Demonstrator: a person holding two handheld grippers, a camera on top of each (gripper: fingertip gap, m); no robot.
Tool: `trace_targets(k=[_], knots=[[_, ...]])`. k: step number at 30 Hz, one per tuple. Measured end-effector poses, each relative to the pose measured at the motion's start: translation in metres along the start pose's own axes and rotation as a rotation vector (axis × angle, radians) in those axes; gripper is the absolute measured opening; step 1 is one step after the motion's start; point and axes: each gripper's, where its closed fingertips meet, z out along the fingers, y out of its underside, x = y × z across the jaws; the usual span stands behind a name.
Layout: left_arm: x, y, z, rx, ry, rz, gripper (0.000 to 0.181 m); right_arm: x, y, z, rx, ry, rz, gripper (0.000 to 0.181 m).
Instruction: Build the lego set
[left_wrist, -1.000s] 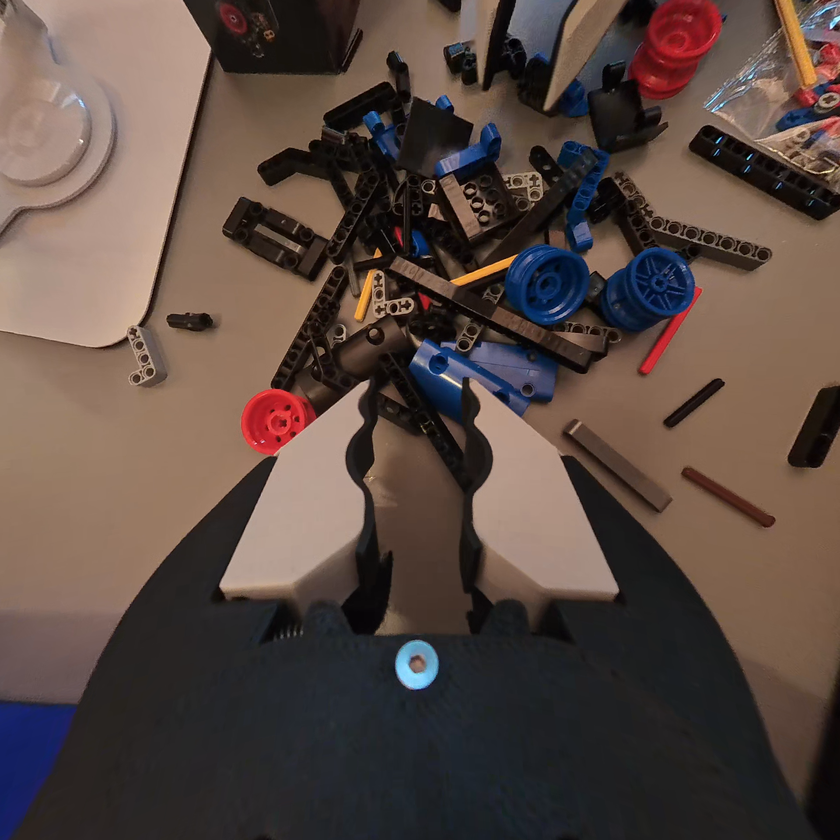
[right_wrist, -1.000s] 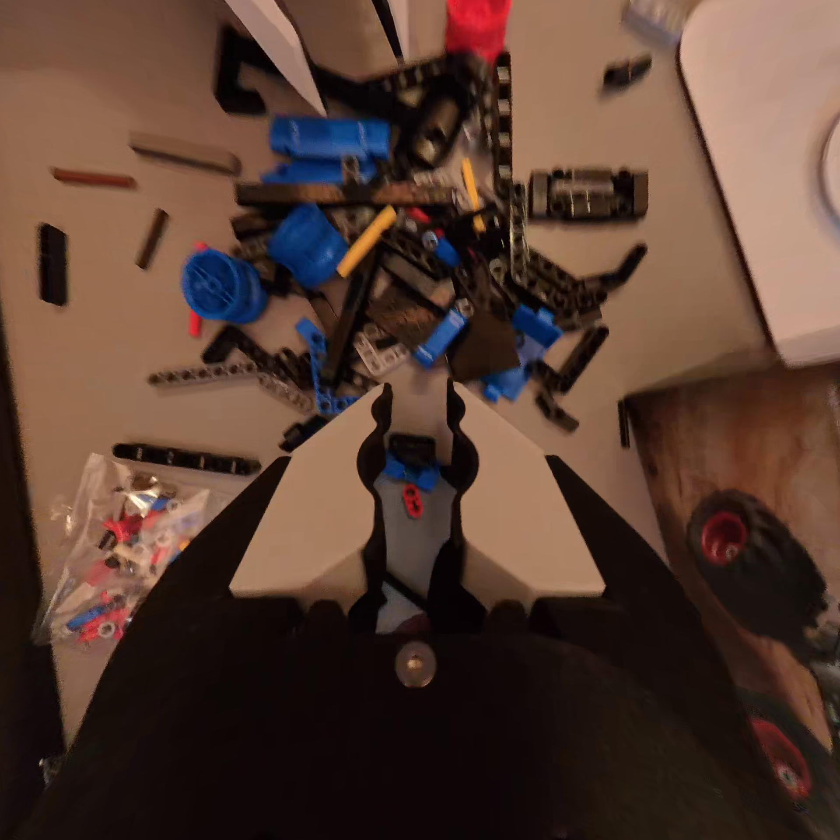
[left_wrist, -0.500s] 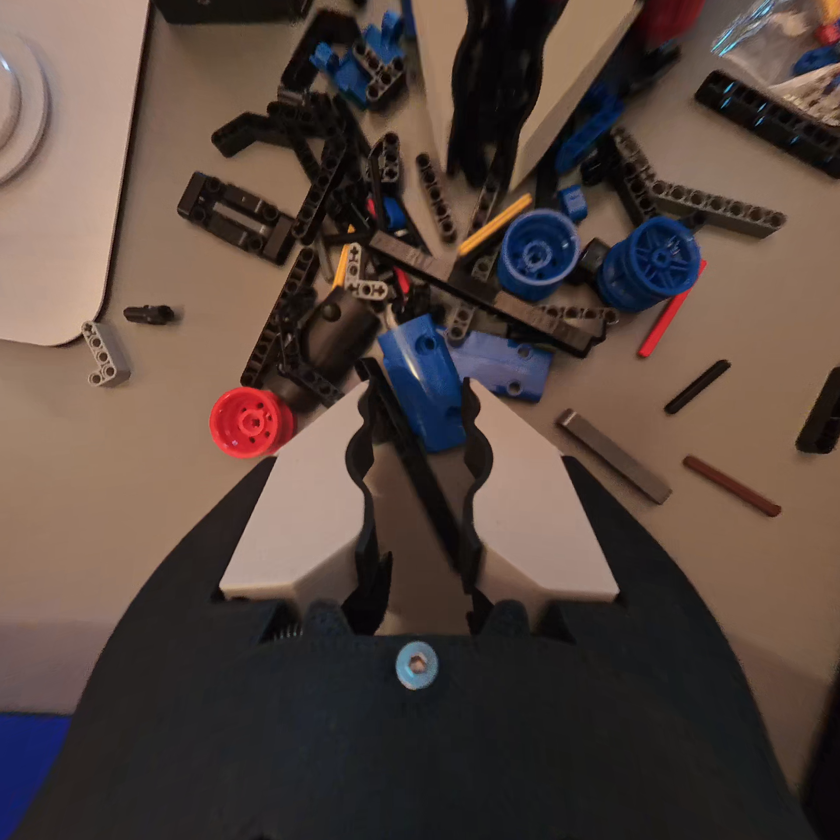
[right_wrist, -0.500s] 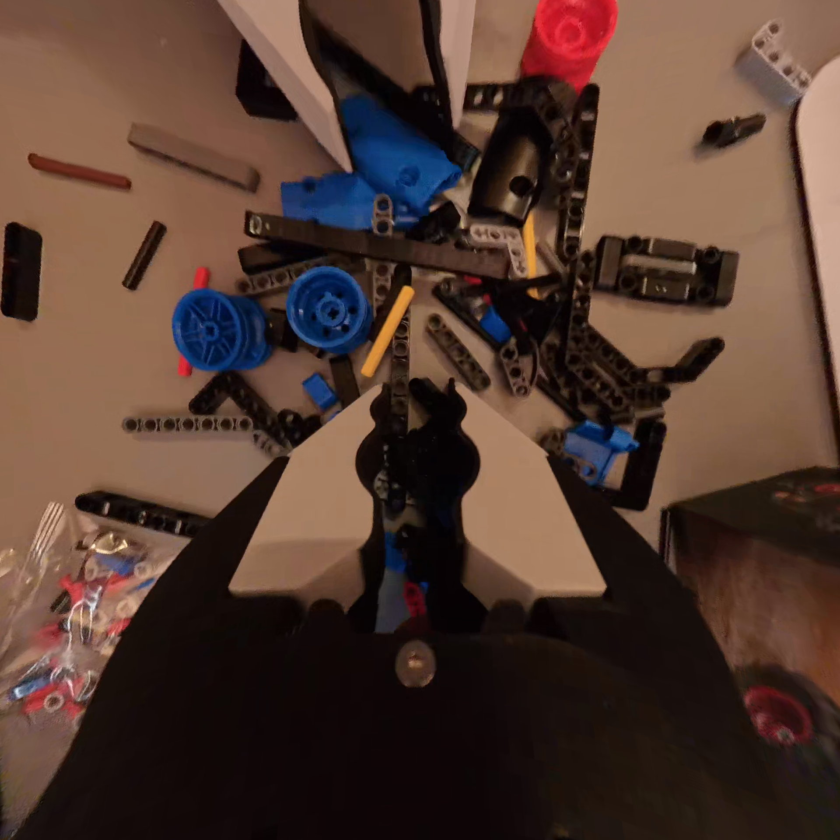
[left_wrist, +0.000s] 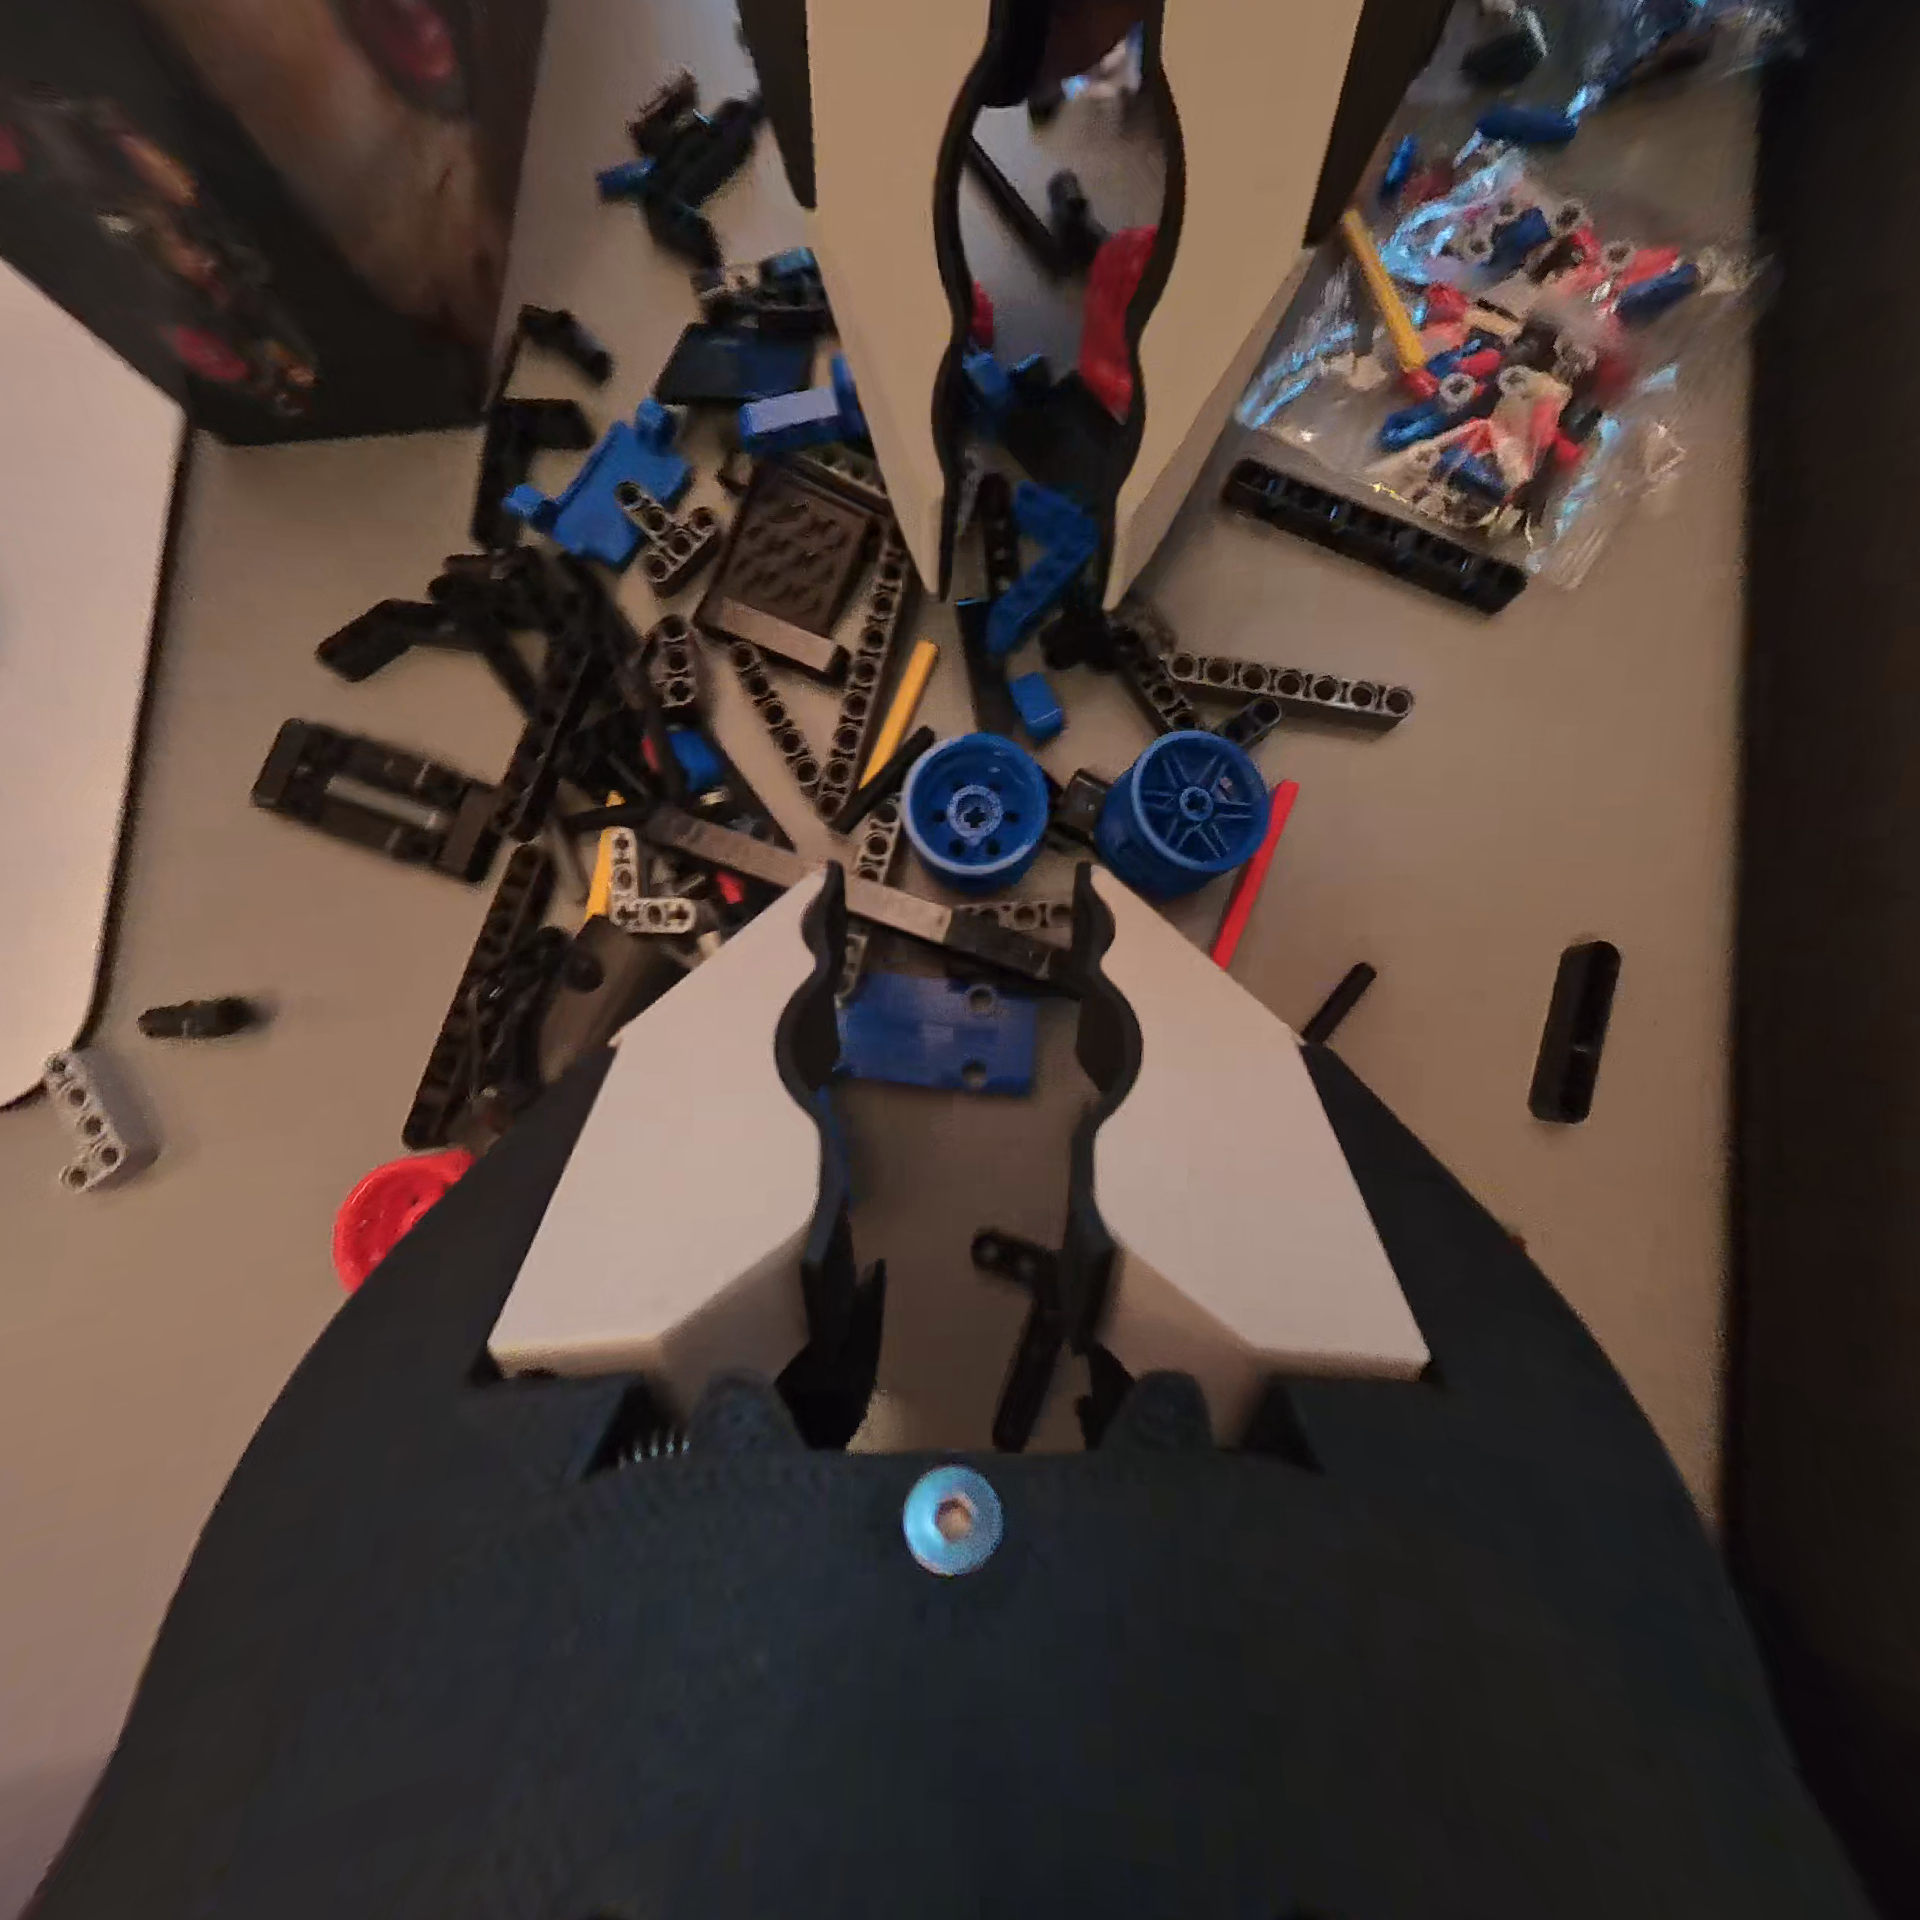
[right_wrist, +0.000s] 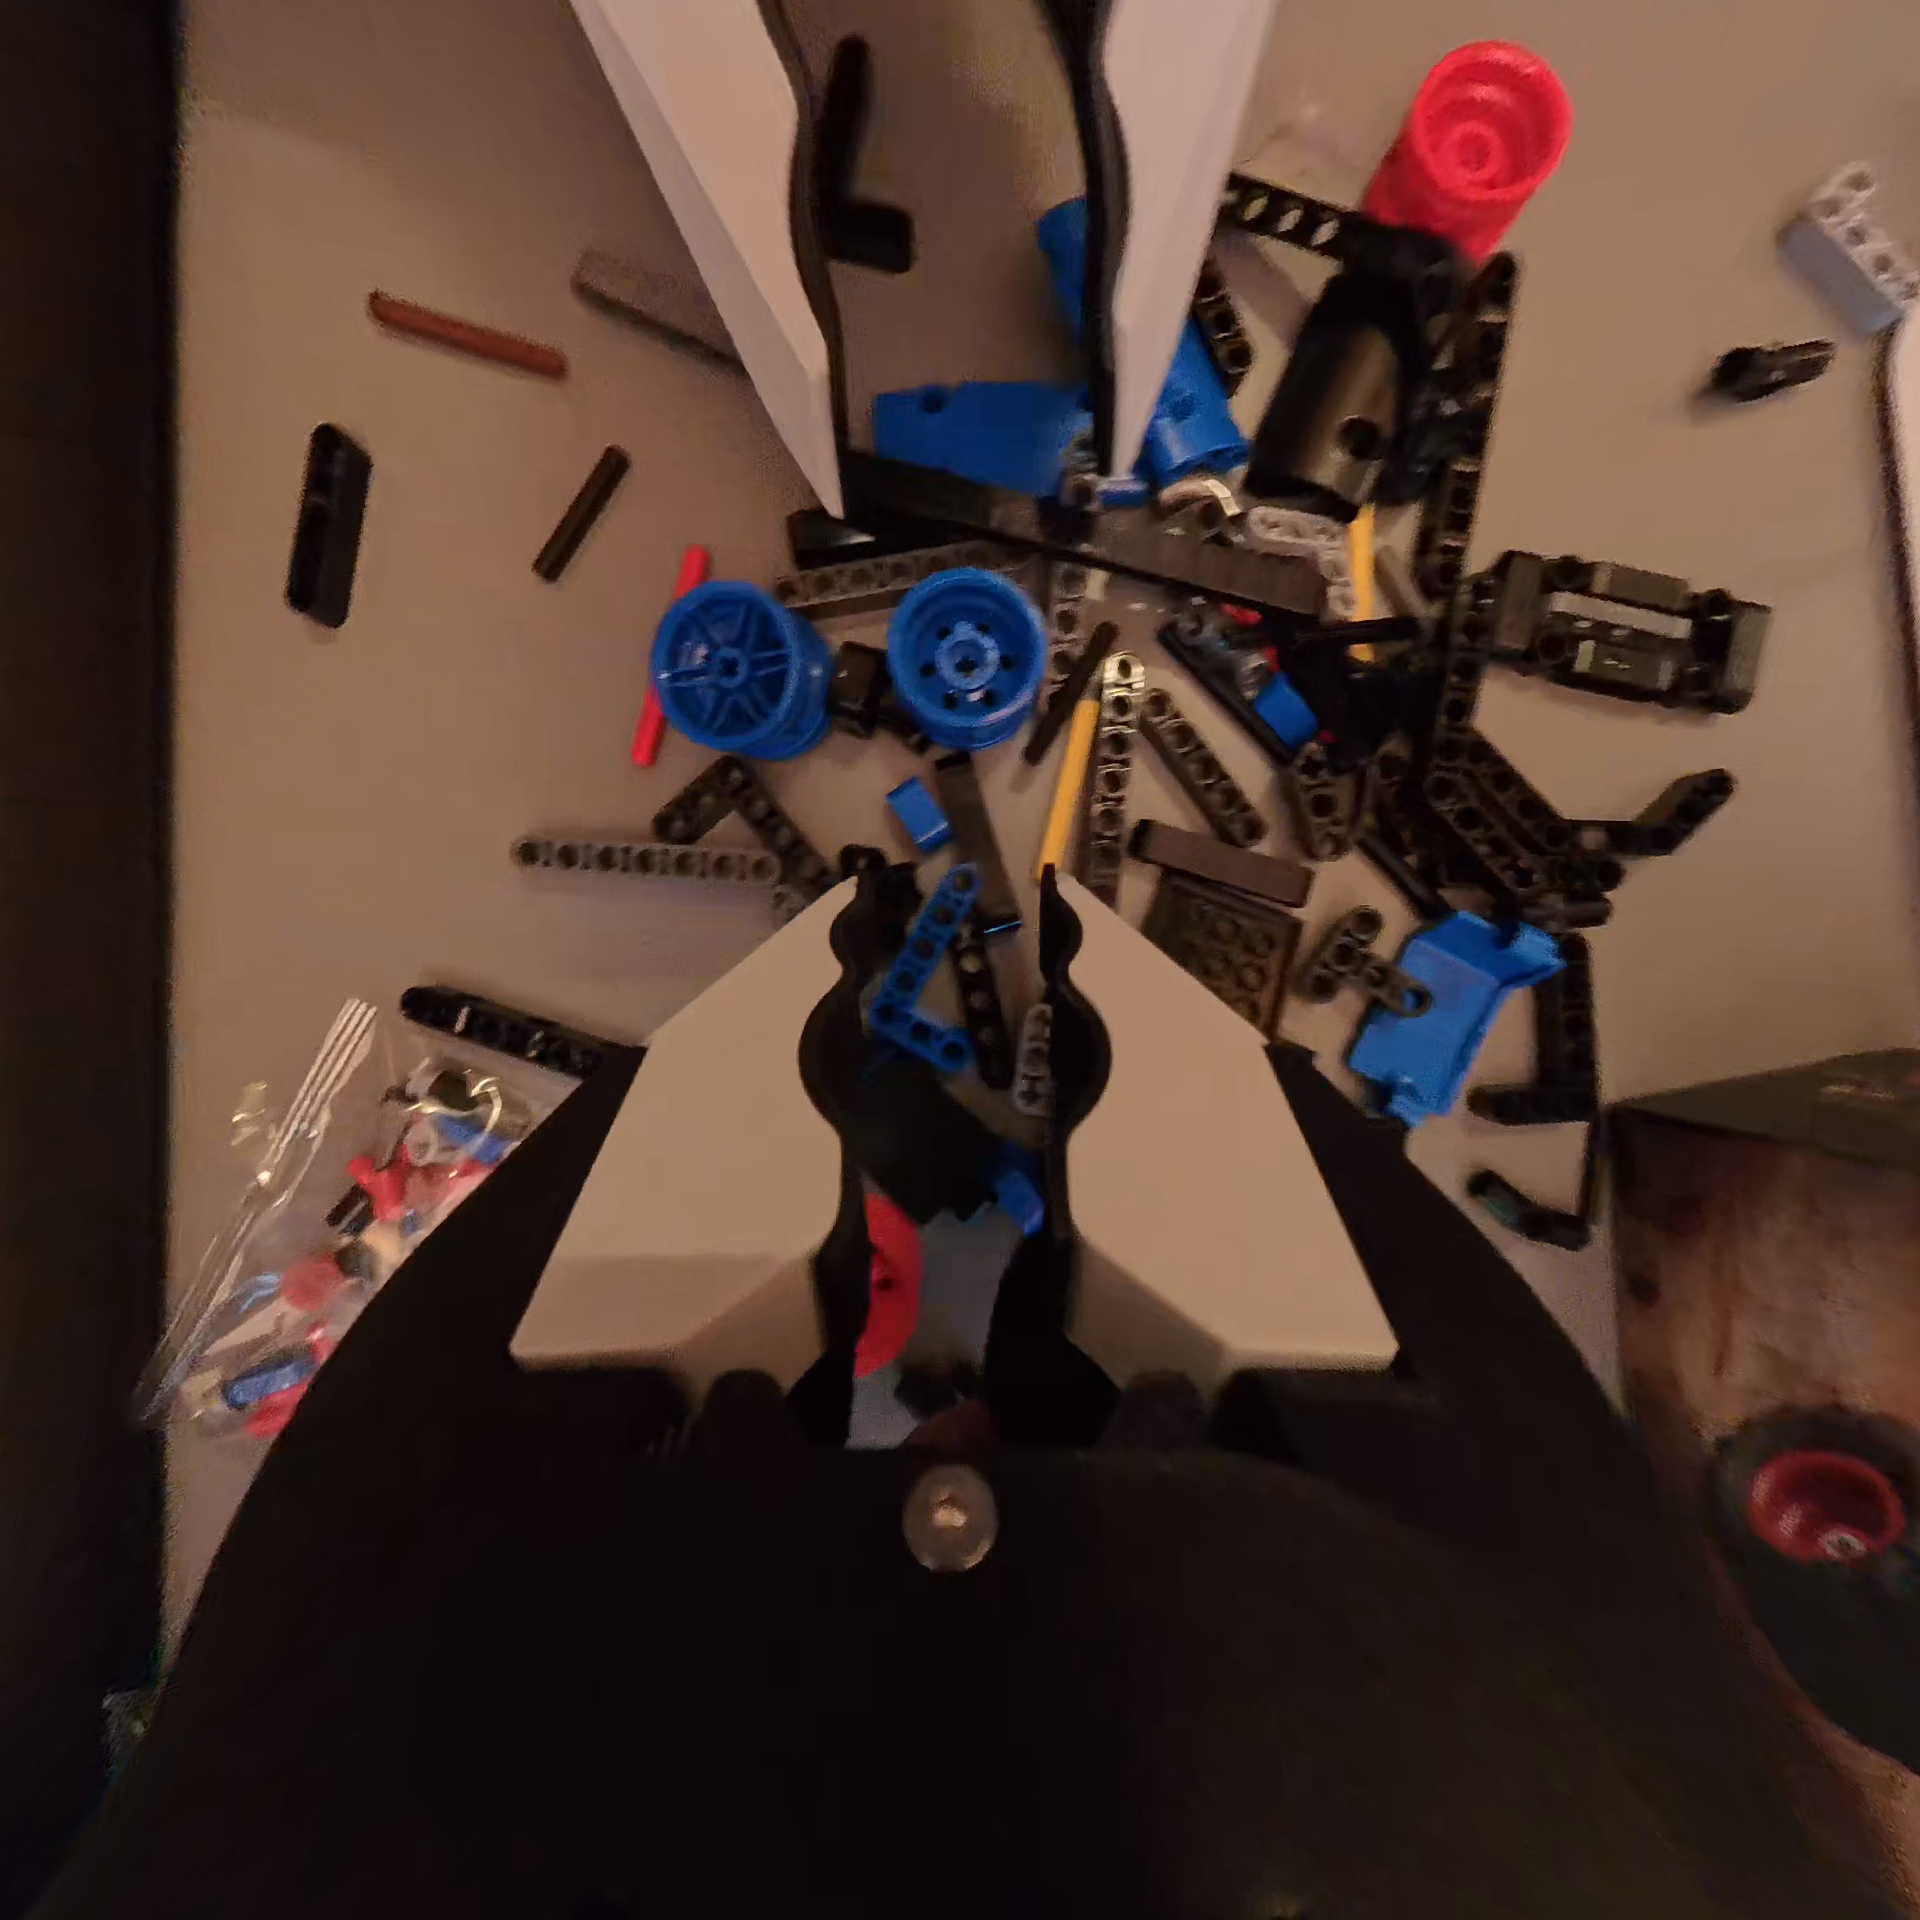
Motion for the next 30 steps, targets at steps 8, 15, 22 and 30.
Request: trace_targets(k=[8,15,22,30], knots=[[-0.002,0.008,0.010,-0.072,-0.039,0.045,0.033,-0.003,0.014,0.004,-0.027,0.029,-0.007,0.020],[-0.007,0.024,-0.004,-0.116,-0.044,0.014,0.028,0.003,0.020,-0.015,-0.011,0.063,0.022,0.022],[-0.014,0.017,-0.016,-0.080,-0.083,-0.011,0.033,0.019,0.014,-0.023,0.040,0.121,0.054,0.026],[-0.019,0.034,0.006,-0.222,-0.121,0.020,0.016,0.023,0.019,-0.028,0.020,0.172,0.041,0.025]])
